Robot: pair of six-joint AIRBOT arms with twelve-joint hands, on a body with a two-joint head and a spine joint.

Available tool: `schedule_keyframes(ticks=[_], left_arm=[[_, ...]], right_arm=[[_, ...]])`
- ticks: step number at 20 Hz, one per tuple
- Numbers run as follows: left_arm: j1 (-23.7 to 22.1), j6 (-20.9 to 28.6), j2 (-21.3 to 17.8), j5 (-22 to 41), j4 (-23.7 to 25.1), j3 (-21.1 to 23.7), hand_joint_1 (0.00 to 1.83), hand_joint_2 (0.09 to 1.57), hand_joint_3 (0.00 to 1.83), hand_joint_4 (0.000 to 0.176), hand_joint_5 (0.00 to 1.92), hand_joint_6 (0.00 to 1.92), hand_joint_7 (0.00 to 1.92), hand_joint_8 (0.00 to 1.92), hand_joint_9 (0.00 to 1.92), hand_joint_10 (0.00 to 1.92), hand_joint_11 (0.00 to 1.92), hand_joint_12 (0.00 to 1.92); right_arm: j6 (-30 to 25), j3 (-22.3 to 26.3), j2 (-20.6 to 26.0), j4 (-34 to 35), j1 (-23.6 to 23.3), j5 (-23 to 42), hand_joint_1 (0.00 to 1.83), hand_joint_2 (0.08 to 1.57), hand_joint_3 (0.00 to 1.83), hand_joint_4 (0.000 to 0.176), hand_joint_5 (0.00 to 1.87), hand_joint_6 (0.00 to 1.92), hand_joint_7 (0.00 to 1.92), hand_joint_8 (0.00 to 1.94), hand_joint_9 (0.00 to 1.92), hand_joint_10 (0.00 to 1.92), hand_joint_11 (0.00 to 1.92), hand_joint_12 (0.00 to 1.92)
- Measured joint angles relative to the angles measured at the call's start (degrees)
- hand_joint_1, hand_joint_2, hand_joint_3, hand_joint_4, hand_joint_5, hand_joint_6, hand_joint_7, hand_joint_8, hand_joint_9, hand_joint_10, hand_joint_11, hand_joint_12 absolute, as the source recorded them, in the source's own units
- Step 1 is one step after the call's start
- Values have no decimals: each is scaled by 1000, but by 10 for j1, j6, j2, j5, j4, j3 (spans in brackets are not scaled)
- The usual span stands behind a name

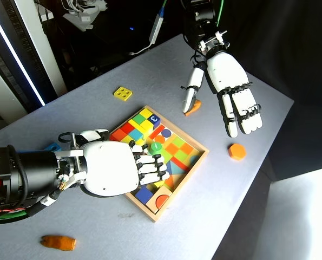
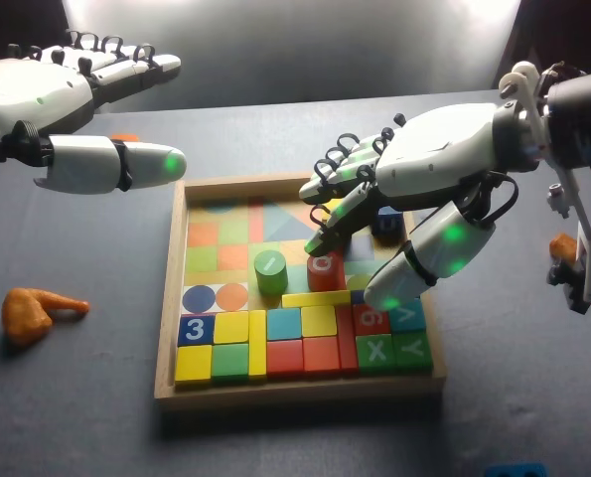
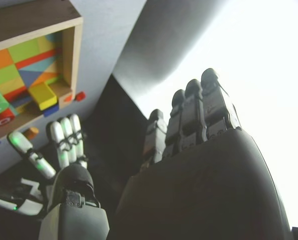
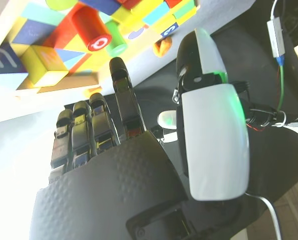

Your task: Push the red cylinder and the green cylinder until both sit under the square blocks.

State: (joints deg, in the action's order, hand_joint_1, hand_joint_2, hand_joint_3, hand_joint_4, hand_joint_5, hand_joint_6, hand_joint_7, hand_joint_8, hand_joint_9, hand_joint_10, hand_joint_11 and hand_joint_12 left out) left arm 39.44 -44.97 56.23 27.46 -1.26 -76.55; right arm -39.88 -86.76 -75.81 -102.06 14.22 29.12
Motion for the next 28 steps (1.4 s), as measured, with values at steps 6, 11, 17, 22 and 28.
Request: schedule_keyframes(ticks=[6,11,17,22,28], left_arm=[[-4,0,0,0,0,0,0,1054,0,176,0,0,0,0,0,0,0,0],[-4,0,0,0,0,0,0,1052,0,176,0,0,0,0,0,0,0,0],[-4,0,0,0,0,0,0,1066,2,176,0,0,0,0,0,0,0,0],[-3,0,0,0,0,0,0,1075,5,176,0,0,0,0,0,0,0,0],[-4,0,0,0,0,0,0,1053,0,176,0,0,0,0,0,0,0,0]], right_arm=[[-2,-11,-7,0,8,-5,127,1045,1,176,371,0,0,0,0,0,0,0],[-3,-14,-10,3,14,-11,158,1045,0,176,381,2,0,0,0,0,0,0],[-4,-15,-10,2,18,-14,155,1052,2,176,387,3,0,0,0,0,0,0],[-8,-18,-12,7,23,-14,155,1055,2,176,390,2,0,0,0,0,0,0],[-11,-18,-12,9,25,-14,173,1049,0,176,403,5,0,0,0,0,0,0]])
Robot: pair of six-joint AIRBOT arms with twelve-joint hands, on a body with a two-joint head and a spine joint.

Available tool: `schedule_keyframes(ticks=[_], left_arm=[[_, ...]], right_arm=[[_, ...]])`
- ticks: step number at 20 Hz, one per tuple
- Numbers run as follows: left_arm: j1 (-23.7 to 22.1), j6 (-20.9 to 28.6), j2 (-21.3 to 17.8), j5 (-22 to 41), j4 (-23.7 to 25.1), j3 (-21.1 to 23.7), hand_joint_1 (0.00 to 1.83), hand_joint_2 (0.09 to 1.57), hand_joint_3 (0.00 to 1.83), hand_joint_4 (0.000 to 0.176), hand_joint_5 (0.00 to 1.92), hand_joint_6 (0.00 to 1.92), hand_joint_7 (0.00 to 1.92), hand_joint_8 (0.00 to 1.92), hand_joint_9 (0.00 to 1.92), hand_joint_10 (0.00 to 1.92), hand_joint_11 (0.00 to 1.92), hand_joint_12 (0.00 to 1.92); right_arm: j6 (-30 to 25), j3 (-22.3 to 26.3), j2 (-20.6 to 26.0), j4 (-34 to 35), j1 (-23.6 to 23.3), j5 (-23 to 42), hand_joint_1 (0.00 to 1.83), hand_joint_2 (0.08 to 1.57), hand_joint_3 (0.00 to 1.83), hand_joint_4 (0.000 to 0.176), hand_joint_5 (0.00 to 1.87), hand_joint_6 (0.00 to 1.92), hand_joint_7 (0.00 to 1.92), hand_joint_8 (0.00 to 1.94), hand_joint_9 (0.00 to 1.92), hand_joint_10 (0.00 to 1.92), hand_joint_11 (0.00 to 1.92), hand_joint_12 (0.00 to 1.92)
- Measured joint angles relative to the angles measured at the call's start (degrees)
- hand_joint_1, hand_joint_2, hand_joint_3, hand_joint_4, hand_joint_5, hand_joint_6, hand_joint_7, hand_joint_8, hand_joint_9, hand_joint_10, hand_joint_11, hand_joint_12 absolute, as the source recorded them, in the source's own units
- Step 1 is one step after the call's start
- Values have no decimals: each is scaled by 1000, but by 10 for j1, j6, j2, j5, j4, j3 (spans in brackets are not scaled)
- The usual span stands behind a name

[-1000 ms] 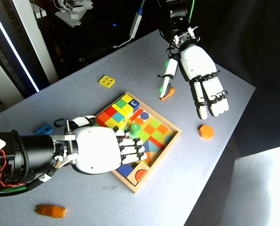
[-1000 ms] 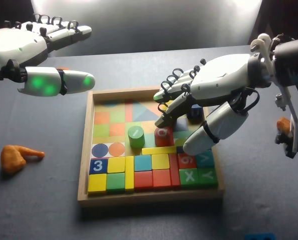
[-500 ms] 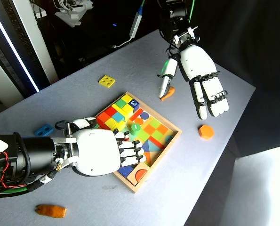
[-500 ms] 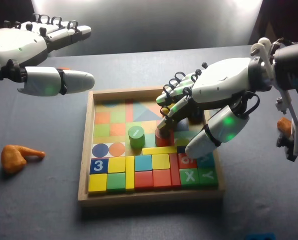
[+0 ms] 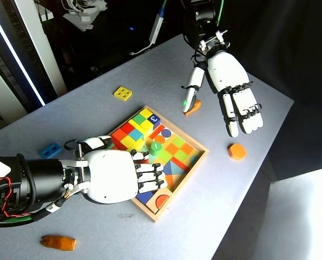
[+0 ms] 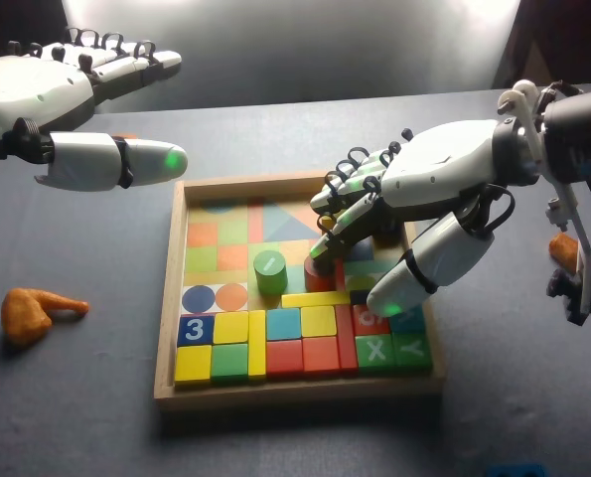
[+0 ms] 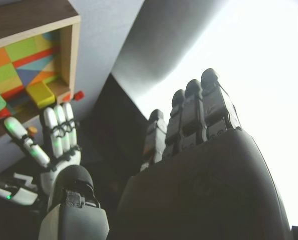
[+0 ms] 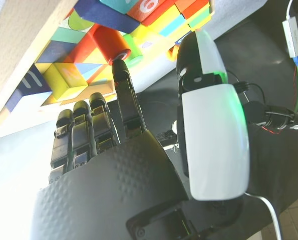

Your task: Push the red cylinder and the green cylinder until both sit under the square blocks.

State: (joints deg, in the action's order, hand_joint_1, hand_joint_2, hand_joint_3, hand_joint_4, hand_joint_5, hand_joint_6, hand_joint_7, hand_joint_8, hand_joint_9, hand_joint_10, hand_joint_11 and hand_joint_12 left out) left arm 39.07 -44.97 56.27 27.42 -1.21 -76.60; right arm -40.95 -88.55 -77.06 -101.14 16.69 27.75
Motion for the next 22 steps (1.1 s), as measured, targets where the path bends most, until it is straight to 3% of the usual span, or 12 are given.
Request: schedule_keyframes(ticks=[10,12,14,18,20,22], left_arm=[[0,0,0,0,0,0,0,1058,0,176,0,0,0,0,0,0,0,0],[0,0,0,0,0,0,0,1066,2,176,0,0,0,0,0,0,0,0],[1,0,0,0,0,0,0,1063,0,176,0,0,0,0,0,0,0,0],[1,0,0,0,0,0,0,1074,5,176,0,0,0,0,0,0,0,0],[1,0,0,0,0,0,0,1064,0,176,0,0,0,0,0,0,0,0],[1,0,0,0,0,0,0,1056,0,176,0,0,0,0,0,0,0,0]], right_arm=[[-16,0,8,-9,0,7,153,1055,2,176,423,5,0,0,0,0,0,0],[-19,0,11,-9,0,9,181,1053,1,164,462,16,13,4,0,0,0,0],[-22,0,13,-9,0,11,172,1059,3,173,459,11,9,1,0,0,0,0],[-31,0,21,-12,0,18,222,1060,1,157,500,19,43,11,0,0,21,10],[-32,3,27,-14,0,19,234,1062,2,162,506,16,37,6,0,0,16,9],[-35,6,34,-16,0,21,260,1064,1,153,529,18,50,8,0,0,3,5]])
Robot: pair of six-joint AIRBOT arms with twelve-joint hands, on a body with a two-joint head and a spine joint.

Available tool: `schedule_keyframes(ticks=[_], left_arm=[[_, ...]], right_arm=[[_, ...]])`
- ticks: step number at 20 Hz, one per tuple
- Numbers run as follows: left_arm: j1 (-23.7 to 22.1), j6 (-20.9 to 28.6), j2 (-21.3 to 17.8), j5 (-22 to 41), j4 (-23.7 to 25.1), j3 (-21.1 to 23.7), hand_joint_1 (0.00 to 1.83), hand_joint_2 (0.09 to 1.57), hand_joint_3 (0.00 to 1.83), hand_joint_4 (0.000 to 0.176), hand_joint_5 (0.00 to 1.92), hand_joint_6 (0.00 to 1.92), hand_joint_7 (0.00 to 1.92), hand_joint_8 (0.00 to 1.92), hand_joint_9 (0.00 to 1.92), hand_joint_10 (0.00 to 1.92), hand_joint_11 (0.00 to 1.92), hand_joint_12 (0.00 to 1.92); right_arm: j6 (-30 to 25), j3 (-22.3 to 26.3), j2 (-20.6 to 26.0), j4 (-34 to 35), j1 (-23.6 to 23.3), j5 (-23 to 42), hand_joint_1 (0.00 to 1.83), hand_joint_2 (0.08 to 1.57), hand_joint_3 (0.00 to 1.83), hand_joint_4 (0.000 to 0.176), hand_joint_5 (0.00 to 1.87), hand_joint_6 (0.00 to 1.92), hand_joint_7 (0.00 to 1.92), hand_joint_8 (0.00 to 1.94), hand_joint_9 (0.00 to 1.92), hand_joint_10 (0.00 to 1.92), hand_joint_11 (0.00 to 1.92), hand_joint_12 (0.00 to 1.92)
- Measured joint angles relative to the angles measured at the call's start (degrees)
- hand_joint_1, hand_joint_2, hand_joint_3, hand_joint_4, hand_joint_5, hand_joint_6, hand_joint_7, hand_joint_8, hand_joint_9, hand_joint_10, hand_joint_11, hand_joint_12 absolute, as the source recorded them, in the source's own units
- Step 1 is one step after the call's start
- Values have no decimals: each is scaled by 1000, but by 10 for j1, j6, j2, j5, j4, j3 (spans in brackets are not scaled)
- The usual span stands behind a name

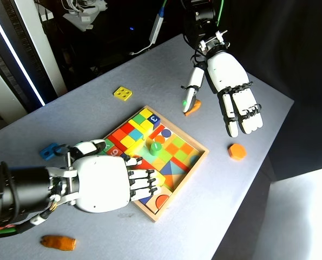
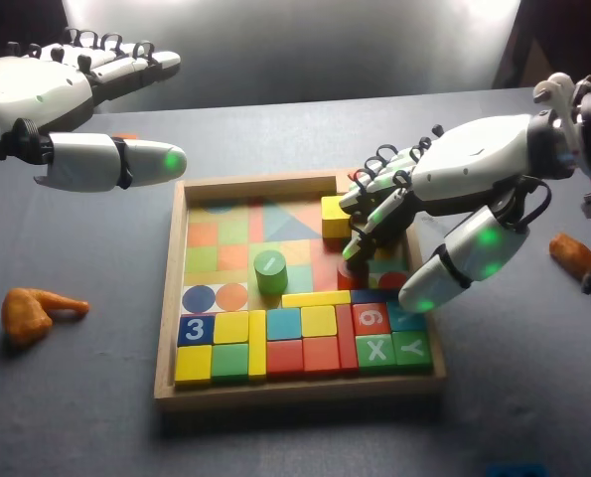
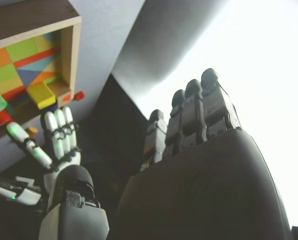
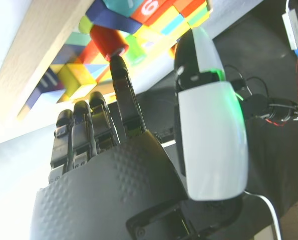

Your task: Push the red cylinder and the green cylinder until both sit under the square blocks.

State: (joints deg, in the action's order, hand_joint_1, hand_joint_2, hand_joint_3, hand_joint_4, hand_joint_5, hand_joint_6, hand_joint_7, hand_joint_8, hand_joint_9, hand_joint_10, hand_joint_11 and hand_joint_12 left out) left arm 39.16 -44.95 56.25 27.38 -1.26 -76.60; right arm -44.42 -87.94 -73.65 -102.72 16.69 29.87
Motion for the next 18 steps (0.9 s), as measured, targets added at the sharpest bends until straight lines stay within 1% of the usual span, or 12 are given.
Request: schedule_keyframes(ticks=[1,2,3,5,7,8,9,16,18], left_arm=[[0,0,0,0,0,0,0,1053,0,176,0,0,0,0,0,0,0,0],[1,0,0,1,0,0,0,1047,0,176,0,0,0,0,0,0,0,0],[3,0,0,1,0,0,0,1049,0,176,0,0,0,0,0,0,0,0],[4,0,-1,-3,0,0,0,1053,0,176,0,0,0,0,0,0,0,0],[4,0,-1,-3,-3,0,0,1055,0,176,0,0,0,0,0,0,0,0],[4,0,-1,-3,-2,0,0,1076,8,176,0,0,0,0,0,0,0,0],[4,0,-1,-4,-2,0,0,1083,10,176,0,0,0,0,0,0,0,0],[4,0,-1,-4,-4,0,0,1076,4,176,0,0,0,0,0,0,0,0],[5,0,-1,-4,-7,0,0,1072,2,176,0,0,0,0,0,0,0,0]], right_arm=[[-2,1,1,0,0,0,251,1065,2,160,523,12,36,1,0,0,0,0],[-3,3,2,0,0,0,256,1066,2,154,533,13,40,3,0,0,0,0],[-4,4,3,0,0,1,250,1067,2,156,531,10,35,0,0,0,0,0],[-5,8,9,-2,0,3,253,1065,0,148,550,13,50,5,0,0,0,0],[-10,12,15,0,3,5,256,1065,0,147,552,13,52,6,0,0,0,0],[-10,14,18,0,4,7,268,1059,0,152,562,12,57,5,0,0,13,6],[-10,16,22,-2,4,8,237,1059,0,167,552,6,44,1,0,0,8,5],[-20,24,32,-9,4,8,230,1063,1,170,568,8,46,2,0,0,18,13],[-21,27,37,-11,4,9,220,1061,0,168,572,7,36,1,0,0,3,8]])
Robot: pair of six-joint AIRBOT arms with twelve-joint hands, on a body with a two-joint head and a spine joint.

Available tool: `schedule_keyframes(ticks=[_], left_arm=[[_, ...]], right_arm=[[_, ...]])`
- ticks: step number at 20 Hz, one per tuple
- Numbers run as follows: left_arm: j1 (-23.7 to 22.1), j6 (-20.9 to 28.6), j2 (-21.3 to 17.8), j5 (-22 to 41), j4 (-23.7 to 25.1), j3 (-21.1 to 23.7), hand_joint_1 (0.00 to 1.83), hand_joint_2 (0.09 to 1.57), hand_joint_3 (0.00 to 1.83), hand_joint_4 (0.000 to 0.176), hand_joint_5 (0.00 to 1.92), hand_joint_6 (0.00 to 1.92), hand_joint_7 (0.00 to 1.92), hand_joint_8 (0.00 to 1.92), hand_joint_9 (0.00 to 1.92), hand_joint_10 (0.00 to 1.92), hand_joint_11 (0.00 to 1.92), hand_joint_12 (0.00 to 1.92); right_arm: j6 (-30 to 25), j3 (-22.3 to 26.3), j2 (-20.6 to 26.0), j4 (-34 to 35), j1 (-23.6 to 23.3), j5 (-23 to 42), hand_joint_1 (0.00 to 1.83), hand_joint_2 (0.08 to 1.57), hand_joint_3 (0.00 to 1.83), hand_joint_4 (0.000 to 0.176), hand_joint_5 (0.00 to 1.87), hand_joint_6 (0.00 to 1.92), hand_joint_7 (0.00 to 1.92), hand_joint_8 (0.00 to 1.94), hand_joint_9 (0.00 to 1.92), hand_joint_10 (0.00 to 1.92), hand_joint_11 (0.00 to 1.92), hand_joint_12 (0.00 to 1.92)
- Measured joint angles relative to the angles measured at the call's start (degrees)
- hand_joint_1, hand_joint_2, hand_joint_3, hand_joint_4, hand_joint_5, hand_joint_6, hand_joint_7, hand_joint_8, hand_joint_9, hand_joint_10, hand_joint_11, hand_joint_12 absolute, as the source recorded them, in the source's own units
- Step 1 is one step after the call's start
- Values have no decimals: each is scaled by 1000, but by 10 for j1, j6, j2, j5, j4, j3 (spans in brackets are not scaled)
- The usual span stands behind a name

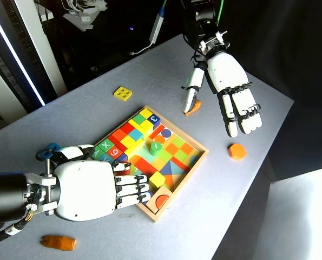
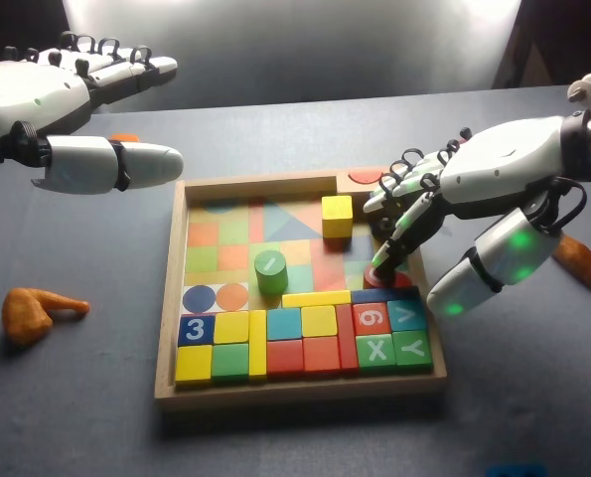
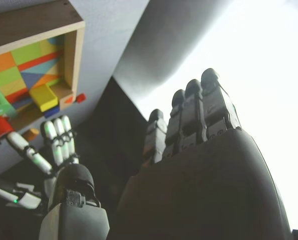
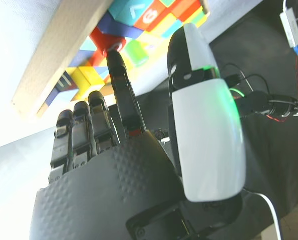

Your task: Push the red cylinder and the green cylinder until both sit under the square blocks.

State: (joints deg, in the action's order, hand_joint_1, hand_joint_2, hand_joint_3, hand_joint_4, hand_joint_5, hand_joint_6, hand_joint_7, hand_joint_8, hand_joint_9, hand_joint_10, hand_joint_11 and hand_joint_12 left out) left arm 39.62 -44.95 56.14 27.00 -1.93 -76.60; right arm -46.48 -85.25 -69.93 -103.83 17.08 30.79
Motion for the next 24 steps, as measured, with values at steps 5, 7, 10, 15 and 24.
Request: schedule_keyframes(ticks=[5,7,10,15,24], left_arm=[[5,0,0,0,-2,0,0,1072,1,165,0,0,0,0,0,0,1,1],[5,0,0,-2,-3,0,0,1073,2,171,0,0,0,0,0,0,0,0],[6,0,0,-1,-4,0,0,1069,0,176,0,0,0,0,0,0,14,6],[5,0,0,0,-4,0,0,1081,3,175,0,0,0,0,0,0,0,0],[10,0,0,5,-7,0,0,1086,5,173,0,0,0,0,0,0,0,0]], right_arm=[[-3,8,12,-5,0,2,216,1056,0,164,579,5,51,3,0,0,15,19],[-5,9,13,-6,0,3,192,1062,1,175,544,0,39,0,0,0,0,2],[-6,10,14,-8,0,3,222,1061,0,160,563,9,60,7,0,0,0,0],[-7,10,15,-9,0,4,225,1062,0,167,559,5,45,2,0,0,0,0],[-16,16,23,-18,0,7,231,1064,1,166,557,2,65,7,0,0,0,0]])
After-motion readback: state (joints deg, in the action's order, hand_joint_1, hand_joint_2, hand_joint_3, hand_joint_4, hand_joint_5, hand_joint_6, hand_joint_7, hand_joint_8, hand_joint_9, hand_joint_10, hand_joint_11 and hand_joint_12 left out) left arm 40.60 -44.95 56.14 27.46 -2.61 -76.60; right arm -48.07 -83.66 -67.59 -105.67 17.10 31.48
